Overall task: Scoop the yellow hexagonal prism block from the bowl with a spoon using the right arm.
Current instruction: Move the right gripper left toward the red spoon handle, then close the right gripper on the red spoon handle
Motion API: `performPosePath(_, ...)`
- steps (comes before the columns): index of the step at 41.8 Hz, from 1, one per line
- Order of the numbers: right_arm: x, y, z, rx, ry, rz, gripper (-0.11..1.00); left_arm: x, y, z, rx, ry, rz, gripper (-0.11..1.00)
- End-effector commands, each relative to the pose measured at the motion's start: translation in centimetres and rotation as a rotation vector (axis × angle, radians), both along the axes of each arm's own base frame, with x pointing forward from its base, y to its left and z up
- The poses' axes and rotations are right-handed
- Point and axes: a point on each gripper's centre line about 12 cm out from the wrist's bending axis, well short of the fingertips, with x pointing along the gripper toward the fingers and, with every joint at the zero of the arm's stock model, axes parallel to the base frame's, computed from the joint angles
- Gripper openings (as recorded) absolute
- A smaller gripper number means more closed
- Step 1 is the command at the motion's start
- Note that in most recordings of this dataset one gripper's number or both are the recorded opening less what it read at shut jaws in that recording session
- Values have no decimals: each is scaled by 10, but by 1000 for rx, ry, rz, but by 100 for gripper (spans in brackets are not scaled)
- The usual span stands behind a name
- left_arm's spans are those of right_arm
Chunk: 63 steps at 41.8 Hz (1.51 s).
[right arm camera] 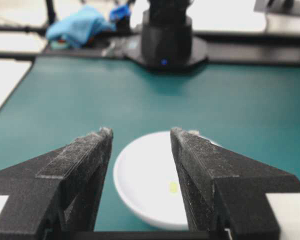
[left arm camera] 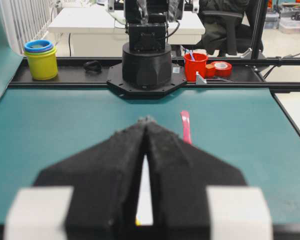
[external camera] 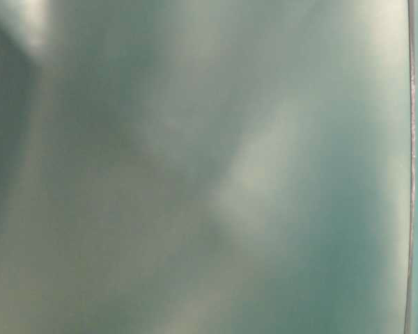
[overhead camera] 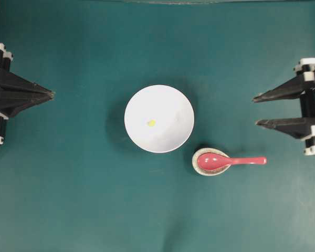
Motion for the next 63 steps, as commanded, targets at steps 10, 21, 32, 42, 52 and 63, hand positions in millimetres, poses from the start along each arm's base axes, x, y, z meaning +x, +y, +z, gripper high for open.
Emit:
performPosePath(10, 10, 11, -43, 44, 36, 29, 55, 1, 0, 9, 14, -28, 0, 0)
performPosePath(21, 8, 18, -89, 85, 71, 22, 55, 2, 0, 7, 12, -17, 0, 0)
performPosePath(32, 3, 35, -125, 96, 95, 27, 55, 1, 0, 9, 17, -29, 0, 0)
performPosePath(42, -1, 50, -152, 109, 144, 19, 55, 1, 0, 9, 15, -29, 0, 0)
performPosePath(52, 1, 57, -173, 111, 200, 9, 55, 2, 0, 8, 15, -25, 0, 0)
performPosePath(63, -1, 58, -182, 103, 250, 2, 55, 2, 0, 6, 15, -14, 0, 0)
